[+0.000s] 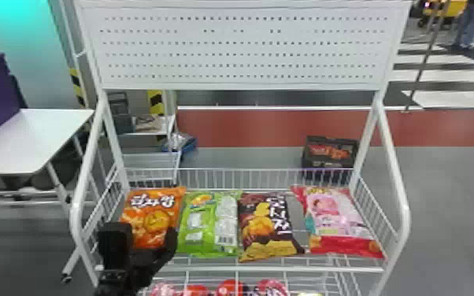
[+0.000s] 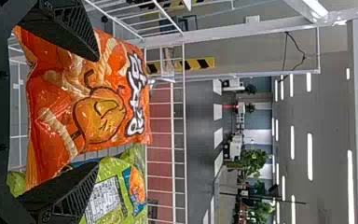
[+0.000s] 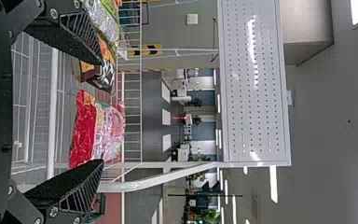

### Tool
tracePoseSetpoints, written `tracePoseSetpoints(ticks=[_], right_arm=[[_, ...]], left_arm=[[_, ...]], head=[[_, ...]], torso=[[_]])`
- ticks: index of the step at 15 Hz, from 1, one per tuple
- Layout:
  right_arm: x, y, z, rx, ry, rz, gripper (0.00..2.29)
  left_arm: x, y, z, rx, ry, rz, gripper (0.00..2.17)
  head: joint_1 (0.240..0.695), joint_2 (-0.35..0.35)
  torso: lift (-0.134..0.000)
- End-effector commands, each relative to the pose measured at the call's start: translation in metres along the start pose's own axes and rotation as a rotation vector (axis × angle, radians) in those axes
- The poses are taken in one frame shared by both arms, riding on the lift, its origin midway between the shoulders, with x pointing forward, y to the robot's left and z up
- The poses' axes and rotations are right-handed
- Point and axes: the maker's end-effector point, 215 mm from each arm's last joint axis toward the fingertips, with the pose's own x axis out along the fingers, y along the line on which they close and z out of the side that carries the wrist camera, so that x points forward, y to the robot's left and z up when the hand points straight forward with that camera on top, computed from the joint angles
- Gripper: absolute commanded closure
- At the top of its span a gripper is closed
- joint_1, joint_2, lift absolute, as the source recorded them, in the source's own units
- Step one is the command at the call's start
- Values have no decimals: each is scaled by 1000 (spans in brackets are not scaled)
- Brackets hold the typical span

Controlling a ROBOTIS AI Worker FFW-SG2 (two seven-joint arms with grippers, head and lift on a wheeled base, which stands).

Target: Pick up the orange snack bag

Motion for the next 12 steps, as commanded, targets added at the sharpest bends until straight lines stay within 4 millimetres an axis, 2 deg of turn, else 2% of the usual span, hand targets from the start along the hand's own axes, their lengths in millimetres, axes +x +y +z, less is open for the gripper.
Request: tracePoseSetpoints(ticks=[1,3,4,6,8,9,12], right_arm=[[0,-1,1,-1,-4,-1,144],[-1,0,2,0,-4,-1,144],[-1,0,3,1,-5,-1,144],[0,0,4,0,-7,0,144],[0,0,4,0,-7,0,144],[0,1,5,2,-11,1,144],[0,1,7,3,-15,2,144]], left_arm=[[8,4,-8,4,19,10,147],[11,9,-18,10,38,14,262],[11,11,-19,11,44,14,424],[10,15,-20,2,47,24,1123],[7,17,-25,0,54,36,1632],[4,15,-27,2,57,32,1713],[0,14,-29,6,60,27,1717]], head=[[499,0],[499,0],[499,0],[499,0],[499,0],[499,0],[499,0]], torso=[[0],[0],[0],[0],[0],[0],[0]])
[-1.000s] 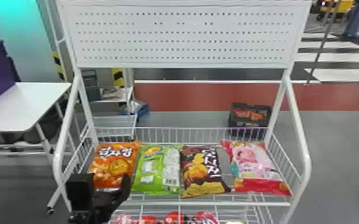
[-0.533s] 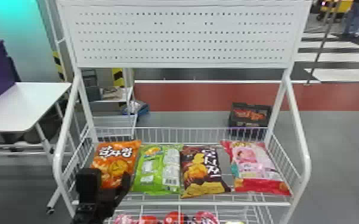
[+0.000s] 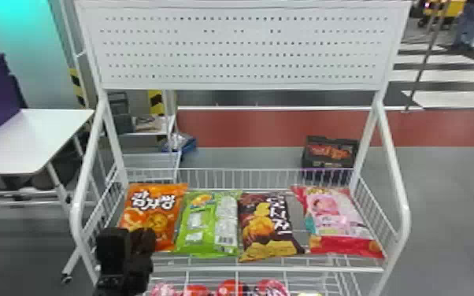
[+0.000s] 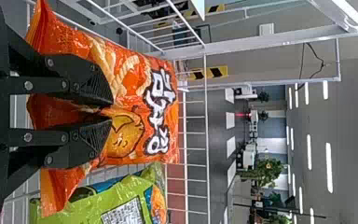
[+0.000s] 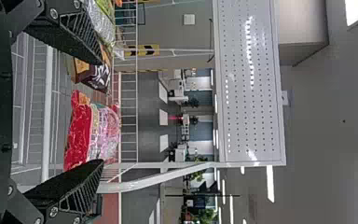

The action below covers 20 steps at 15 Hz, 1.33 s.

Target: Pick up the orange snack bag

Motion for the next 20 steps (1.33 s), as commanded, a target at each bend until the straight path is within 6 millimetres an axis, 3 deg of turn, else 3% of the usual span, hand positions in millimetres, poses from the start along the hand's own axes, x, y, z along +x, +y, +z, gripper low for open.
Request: tracePoseSetpoints(ticks=[1,9,10,17,20], right_arm=[[0,0,1,1,-2,0,144],[0,2,1,0,-3,1,144],[0,2,0,2,-3,1,144],[1,7,1,3,-7,9,144],[3,9,-1,6,-5,13,144]], left_arm=[[-6,-2,3,-3,-8,-5,1717],[-40,-8,33,-42,-74,-12,1717],[-47,2,34,-41,-80,-2,1717],[-114,25,33,-39,-117,1,1717],[-144,22,32,-51,-150,-20,1717]], head=[[499,0],[499,0],[499,0],[499,0],[499,0]], torso=[[0],[0],[0],[0],[0]])
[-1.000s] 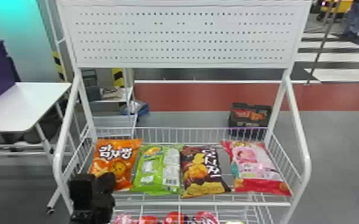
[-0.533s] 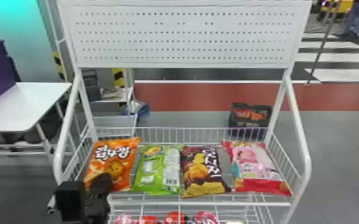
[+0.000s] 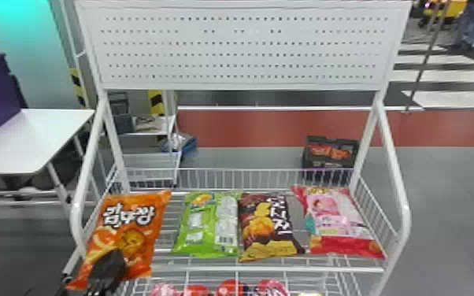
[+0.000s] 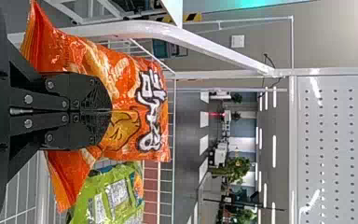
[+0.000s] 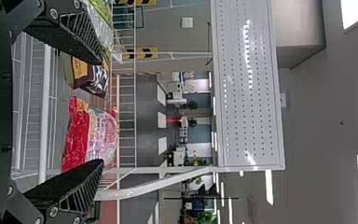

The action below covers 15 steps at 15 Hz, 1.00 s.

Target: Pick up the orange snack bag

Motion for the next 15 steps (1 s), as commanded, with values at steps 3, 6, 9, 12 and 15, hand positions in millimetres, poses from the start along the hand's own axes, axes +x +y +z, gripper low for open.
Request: tracePoseSetpoints(ticks=[3,6,9,12,15], right_arm=[[1,1,-1,0,1,3,144],[1,1,-1,0,1,3,144],[1,2,-2,1,3,4,144],[2,2,-3,2,6,5,144],[2,0,-3,0,3,-2,144]], left_arm=[[-44,0,11,-26,-56,-16,1717],[-73,-2,14,-28,-70,-27,1717],[-97,5,19,-30,-103,-19,1717],[-111,23,21,-26,-125,17,1713],[-124,34,27,-29,-153,31,1713]], head=[[499,0],[499,0],[499,0],[499,0],[499,0]], torso=[[0],[0],[0],[0],[0]])
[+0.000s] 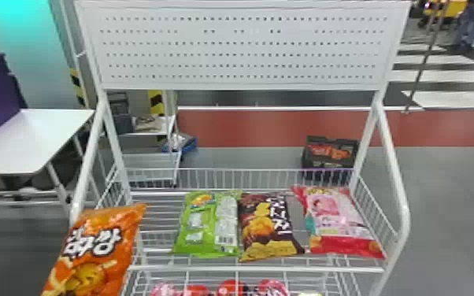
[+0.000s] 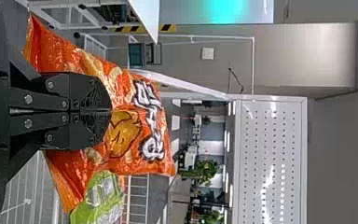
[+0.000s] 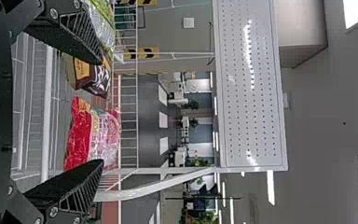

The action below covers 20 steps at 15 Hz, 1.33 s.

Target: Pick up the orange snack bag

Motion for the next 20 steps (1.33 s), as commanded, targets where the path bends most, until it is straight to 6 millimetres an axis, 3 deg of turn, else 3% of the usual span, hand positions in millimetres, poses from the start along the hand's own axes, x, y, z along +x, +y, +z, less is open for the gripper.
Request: tracePoseSetpoints(ticks=[1,9,20], right_arm=[[0,0,1,2,-2,-1,144],[1,-3,-1,-1,0,-4,144],[1,-5,-2,0,0,-10,144]], left_arm=[[-9,4,5,-5,-19,3,1713],[-31,-6,20,-17,-50,-27,1717],[-32,-4,21,-16,-60,-23,1713]], head=[[499,0],[499,0],[499,0]], torso=[[0],[0],[0]])
